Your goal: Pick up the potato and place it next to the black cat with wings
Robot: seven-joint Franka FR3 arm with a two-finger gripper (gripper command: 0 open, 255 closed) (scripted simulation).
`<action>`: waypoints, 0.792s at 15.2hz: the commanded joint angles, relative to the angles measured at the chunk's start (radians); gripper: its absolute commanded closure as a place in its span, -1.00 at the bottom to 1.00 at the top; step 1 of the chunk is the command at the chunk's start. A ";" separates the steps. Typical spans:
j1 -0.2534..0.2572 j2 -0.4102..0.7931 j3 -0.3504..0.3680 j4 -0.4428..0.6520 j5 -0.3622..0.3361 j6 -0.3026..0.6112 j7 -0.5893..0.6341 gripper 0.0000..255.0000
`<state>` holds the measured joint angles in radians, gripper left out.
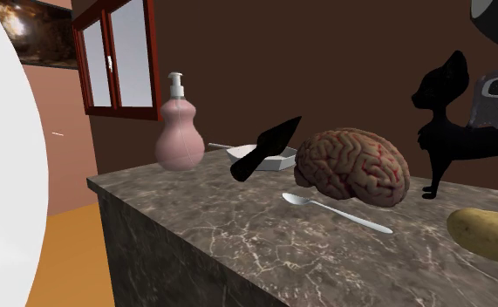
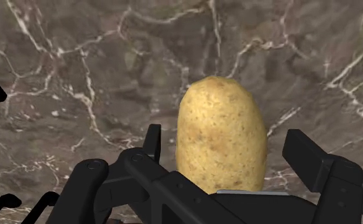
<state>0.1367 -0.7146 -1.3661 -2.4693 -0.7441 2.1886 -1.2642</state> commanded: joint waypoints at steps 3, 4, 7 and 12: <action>-0.067 -0.036 0.113 0.036 0.044 -0.105 -0.017 -1.00; -0.080 -0.045 0.139 0.048 0.054 -0.133 -0.021 -1.00; -0.080 -0.045 0.139 0.048 0.054 -0.133 -0.021 -1.00; -0.080 -0.045 0.139 0.048 0.054 -0.133 -0.021 -1.00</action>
